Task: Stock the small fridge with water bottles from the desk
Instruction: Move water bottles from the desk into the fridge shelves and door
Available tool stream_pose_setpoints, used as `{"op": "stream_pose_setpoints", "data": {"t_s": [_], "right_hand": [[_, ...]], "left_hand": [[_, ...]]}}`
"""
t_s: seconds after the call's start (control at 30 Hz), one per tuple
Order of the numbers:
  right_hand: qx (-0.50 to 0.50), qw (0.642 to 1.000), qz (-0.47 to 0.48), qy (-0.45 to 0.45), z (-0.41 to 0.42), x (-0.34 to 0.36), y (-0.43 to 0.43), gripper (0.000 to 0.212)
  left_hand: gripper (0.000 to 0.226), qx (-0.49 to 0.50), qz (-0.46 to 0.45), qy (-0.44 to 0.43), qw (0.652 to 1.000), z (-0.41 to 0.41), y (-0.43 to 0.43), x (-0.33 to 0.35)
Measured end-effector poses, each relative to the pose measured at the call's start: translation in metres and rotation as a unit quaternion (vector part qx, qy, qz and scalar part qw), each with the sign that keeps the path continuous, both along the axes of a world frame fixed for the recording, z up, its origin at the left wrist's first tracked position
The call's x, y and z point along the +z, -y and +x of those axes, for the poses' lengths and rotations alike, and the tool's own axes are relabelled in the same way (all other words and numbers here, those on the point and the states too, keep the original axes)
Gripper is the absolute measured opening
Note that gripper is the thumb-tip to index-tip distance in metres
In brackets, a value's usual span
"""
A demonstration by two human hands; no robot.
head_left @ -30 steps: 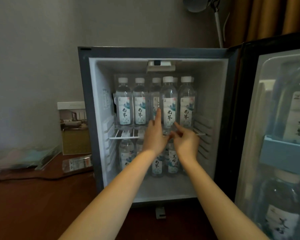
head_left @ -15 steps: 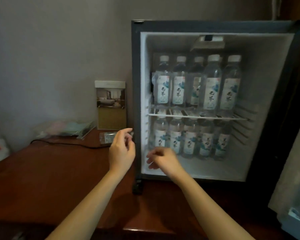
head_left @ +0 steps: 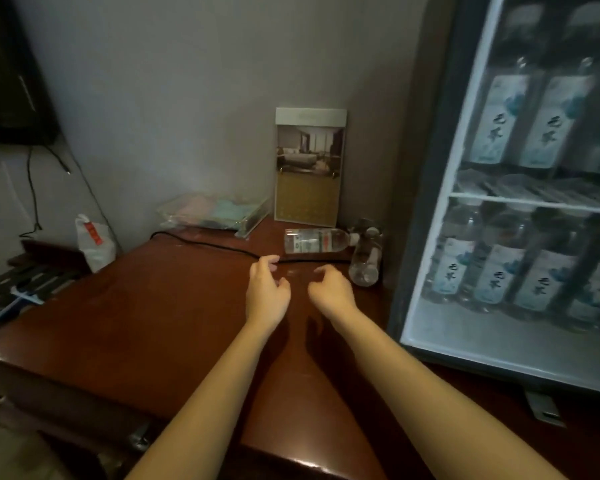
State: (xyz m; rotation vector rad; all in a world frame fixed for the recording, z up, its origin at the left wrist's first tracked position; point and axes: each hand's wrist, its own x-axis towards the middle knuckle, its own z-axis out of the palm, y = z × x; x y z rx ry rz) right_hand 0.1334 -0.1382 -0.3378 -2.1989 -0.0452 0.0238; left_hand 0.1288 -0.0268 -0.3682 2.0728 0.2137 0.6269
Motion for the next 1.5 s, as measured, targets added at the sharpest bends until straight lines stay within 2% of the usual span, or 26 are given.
{"op": "stream_pose_setpoints", "data": {"t_s": [0.17, 0.3, 0.43, 0.53, 0.7, 0.77, 0.87, 1.0, 1.07, 1.13, 1.2, 1.23, 1.37, 1.5], "right_hand": [[-0.051, 0.997, -0.062, 0.000, 0.066, -0.002, -0.028, 0.051], [-0.070, 0.983, -0.165, 0.046, 0.103, -0.009, -0.045, 0.066], [-0.029, 0.972, -0.218, 0.082, 0.141, -0.016, -0.060, 0.082], [0.000, 0.970, -0.237, 0.056, 0.158, -0.022, -0.071, 0.078], [-0.032, 0.956, -0.271, 0.107, 0.157, -0.023, -0.074, 0.061], [-0.064, 0.963, -0.243, 0.093, 0.153, -0.019, -0.077, 0.056], [-0.146, 0.975, -0.142, 0.086, 0.148, -0.015, -0.083, 0.047], [-0.233, 0.969, -0.064, 0.056, 0.148, -0.009, -0.086, 0.045], [-0.266, 0.963, -0.028, 0.017, 0.148, -0.006, -0.084, 0.059], [-0.295, 0.952, 0.068, -0.041, 0.147, -0.002, -0.080, 0.080], [-0.299, 0.929, 0.187, -0.109, 0.144, -0.001, -0.077, 0.097], [-0.292, 0.923, 0.214, -0.127, 0.142, -0.002, -0.075, 0.100], [-0.237, 0.948, 0.177, -0.115, 0.139, -0.009, -0.072, 0.096], [-0.203, 0.928, 0.289, -0.116, 0.122, -0.014, -0.063, 0.086]], "left_hand": [[0.040, 0.003, -0.023, -0.068, 0.997, 0.047, -0.019, -0.002], [0.038, 0.005, -0.036, -0.056, 0.998, 0.062, -0.032, -0.010], [0.038, 0.018, -0.041, -0.023, 0.999, 0.061, -0.039, -0.014], [0.037, 0.023, -0.039, 0.006, 0.999, 0.059, -0.042, -0.012], [0.035, 0.048, -0.069, -0.004, 0.996, 0.064, -0.048, -0.013], [0.034, 0.054, -0.075, -0.009, 0.996, 0.064, -0.048, -0.013], [0.035, 0.054, -0.076, -0.012, 0.996, 0.061, -0.046, -0.014], [0.032, 0.043, -0.071, -0.010, 0.996, 0.058, -0.042, -0.013], [0.031, 0.039, -0.071, -0.010, 0.997, 0.059, -0.043, -0.014], [0.031, 0.039, -0.071, -0.016, 0.997, 0.059, -0.043, -0.012], [0.031, 0.044, -0.077, -0.023, 0.996, 0.060, -0.045, -0.012], [0.031, 0.049, -0.079, -0.025, 0.995, 0.060, -0.046, -0.013], [0.031, 0.057, -0.084, -0.029, 0.994, 0.060, -0.049, -0.014], [0.024, 0.046, -0.115, -0.024, 0.992, 0.064, -0.053, -0.017]]}}
